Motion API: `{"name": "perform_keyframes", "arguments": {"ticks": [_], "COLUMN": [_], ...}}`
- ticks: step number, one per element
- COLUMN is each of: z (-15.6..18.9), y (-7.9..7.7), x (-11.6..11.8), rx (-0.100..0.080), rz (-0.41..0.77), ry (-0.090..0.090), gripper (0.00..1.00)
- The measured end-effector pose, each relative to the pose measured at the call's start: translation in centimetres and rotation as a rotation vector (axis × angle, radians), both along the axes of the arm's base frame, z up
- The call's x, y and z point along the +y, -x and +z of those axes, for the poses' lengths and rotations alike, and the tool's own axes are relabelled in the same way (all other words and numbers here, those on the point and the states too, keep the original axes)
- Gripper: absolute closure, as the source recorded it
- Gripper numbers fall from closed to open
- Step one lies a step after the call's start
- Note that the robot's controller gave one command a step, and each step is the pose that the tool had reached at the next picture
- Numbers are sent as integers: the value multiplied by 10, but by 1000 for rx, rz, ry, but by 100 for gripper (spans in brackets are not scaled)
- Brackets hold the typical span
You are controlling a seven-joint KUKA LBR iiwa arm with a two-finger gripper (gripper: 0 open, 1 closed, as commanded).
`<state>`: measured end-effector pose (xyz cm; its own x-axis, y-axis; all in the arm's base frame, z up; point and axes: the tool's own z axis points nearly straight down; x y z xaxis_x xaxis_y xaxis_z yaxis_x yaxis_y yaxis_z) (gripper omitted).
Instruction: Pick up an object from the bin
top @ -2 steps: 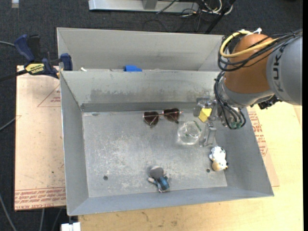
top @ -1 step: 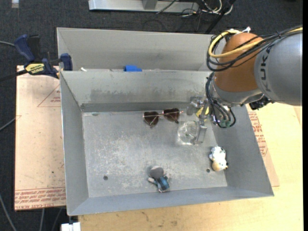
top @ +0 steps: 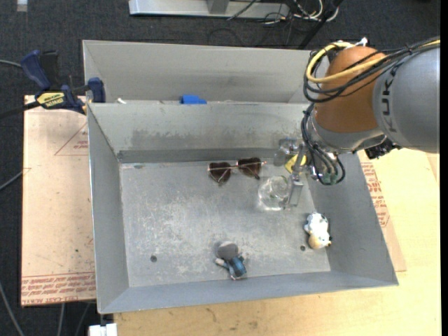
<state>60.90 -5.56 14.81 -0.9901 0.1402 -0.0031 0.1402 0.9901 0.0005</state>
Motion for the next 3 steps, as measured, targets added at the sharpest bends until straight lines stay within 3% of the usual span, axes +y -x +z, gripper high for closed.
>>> {"name": "perform_keyframes", "arguments": {"ticks": [1,2,3], "z": [-68,-94,-89], "y": [-38,-54,-47], "x": [69,101,85], "rx": [-7,-10,-5], "rz": [1,-94,-172], "ry": [-1,-8,-5], "gripper": [0,100,100]}}
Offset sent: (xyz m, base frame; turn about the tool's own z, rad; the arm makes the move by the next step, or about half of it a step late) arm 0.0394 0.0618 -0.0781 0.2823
